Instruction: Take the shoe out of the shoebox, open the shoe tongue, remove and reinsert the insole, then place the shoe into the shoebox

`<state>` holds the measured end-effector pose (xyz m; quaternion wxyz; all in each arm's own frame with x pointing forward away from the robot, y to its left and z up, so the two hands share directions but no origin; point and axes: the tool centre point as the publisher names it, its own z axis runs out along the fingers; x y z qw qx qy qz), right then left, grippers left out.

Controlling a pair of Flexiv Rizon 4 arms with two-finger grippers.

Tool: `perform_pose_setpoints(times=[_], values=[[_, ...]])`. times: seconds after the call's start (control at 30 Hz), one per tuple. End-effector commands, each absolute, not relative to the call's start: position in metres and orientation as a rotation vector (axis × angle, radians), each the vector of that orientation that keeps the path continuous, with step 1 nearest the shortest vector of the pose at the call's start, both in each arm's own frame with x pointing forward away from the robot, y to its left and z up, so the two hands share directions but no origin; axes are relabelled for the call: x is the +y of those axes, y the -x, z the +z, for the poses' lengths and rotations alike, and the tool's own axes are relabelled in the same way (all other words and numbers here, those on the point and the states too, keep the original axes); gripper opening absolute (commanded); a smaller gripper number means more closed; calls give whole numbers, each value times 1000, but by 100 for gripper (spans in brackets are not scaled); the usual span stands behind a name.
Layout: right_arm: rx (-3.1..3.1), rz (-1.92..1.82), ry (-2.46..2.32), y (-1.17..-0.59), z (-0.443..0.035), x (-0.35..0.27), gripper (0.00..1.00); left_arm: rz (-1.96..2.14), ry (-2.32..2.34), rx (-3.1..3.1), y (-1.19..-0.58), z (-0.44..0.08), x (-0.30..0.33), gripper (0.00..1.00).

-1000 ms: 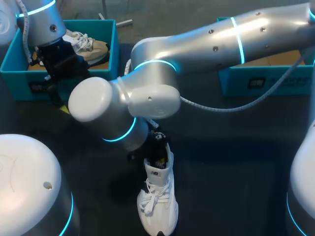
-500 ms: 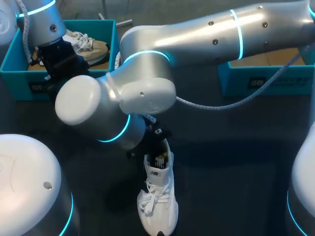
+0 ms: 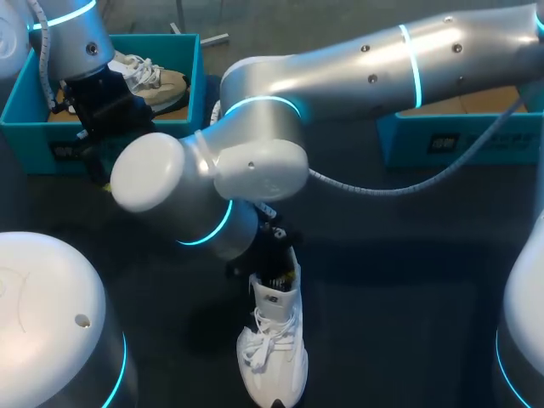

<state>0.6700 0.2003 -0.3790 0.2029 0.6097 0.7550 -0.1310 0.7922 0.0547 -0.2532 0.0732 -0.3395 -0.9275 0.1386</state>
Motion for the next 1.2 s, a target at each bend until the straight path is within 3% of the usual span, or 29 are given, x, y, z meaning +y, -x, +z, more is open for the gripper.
perform_pose_setpoints(times=[0.03, 0.4, 0.93, 1.2], values=[[1248, -104, -2370, -669, -392, 200, 0, 413, 1019, -2787, -792, -253, 55, 100], [1302, -104, -2470, -671, -417, 203, 0, 413, 1019, -2787, -792, -253, 55, 100], [1374, -4, -2439, -675, -358, 218, 0, 413, 1019, -2787, -792, -253, 55, 100], [1452, 58, -2561, -678, -392, 227, 0, 413, 1019, -2787, -792, -253, 55, 100]])
